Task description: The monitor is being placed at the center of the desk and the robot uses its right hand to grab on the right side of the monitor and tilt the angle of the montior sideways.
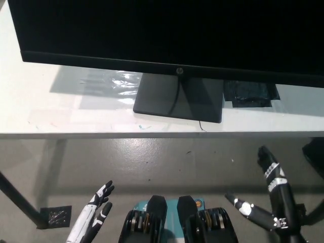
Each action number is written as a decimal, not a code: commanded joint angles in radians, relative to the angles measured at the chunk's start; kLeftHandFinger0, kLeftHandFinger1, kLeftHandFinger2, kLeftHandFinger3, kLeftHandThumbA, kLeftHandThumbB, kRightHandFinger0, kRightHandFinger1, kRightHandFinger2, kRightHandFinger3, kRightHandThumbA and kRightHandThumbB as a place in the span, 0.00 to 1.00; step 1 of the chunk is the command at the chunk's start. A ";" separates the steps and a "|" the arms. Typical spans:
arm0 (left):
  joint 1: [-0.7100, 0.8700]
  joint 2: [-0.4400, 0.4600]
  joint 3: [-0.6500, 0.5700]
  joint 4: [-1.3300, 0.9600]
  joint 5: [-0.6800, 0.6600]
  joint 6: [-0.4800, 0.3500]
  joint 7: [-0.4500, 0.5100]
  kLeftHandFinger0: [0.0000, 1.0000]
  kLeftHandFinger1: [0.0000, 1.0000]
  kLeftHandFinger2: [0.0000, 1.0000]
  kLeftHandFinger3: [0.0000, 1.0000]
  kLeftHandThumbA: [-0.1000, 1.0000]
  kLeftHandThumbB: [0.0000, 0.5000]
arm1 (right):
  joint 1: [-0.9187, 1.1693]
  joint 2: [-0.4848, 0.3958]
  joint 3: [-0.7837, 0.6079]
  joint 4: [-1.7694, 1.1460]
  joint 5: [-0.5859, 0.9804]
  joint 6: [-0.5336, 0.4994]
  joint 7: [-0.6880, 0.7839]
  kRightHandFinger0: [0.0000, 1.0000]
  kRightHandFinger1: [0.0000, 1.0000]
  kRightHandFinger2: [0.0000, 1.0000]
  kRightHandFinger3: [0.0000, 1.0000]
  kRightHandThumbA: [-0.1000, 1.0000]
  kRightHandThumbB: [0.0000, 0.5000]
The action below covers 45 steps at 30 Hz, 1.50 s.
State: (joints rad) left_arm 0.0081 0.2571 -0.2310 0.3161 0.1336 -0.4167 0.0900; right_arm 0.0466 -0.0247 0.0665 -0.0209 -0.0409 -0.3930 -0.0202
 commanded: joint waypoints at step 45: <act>-0.012 0.031 -0.034 -0.003 -0.006 -0.053 0.066 1.00 1.00 1.00 1.00 1.00 0.45 | -0.400 -0.011 -0.177 0.324 0.174 -0.052 0.013 1.00 1.00 1.00 1.00 1.00 0.43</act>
State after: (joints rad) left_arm 0.0077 0.2684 -0.2665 0.3185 0.1351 -0.4304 0.1309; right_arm -0.2886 -0.0214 -0.0938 0.3103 0.1041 -0.4209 -0.0099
